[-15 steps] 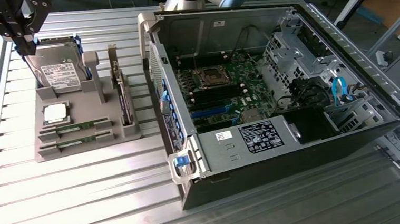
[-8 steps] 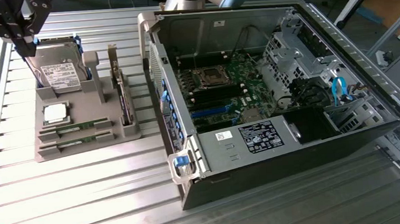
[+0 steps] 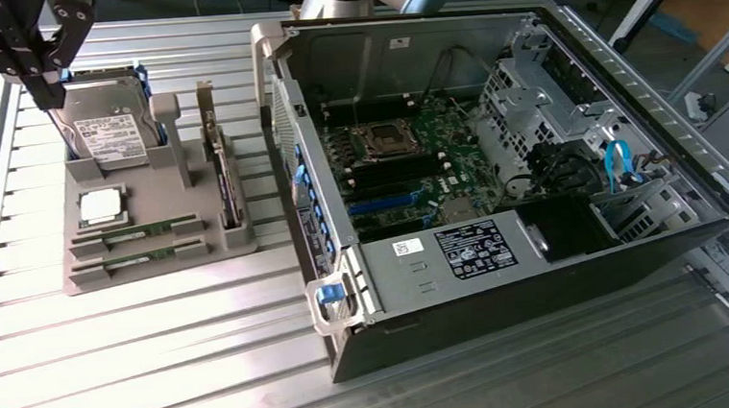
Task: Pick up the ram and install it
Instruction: 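Reach for the ram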
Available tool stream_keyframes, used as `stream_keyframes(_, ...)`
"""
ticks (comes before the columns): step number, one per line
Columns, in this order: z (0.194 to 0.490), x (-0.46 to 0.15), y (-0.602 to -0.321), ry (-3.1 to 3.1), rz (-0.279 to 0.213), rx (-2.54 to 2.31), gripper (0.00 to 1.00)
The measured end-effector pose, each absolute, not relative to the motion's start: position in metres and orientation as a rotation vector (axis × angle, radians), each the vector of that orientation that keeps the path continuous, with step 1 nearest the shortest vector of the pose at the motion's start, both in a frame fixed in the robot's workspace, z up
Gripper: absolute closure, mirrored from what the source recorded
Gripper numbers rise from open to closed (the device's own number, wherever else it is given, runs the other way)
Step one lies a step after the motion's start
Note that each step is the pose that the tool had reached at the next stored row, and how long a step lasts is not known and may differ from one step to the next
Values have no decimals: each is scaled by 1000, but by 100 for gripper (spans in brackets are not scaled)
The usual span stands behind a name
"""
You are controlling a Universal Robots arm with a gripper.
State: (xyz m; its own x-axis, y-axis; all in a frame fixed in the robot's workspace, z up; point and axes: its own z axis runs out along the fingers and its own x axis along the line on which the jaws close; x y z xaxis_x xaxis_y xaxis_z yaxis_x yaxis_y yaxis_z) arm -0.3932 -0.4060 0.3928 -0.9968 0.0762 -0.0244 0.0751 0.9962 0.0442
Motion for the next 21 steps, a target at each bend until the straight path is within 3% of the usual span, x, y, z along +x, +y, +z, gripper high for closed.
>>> stream_keyframes(21,393,-389,-414,3112,68,118,89)
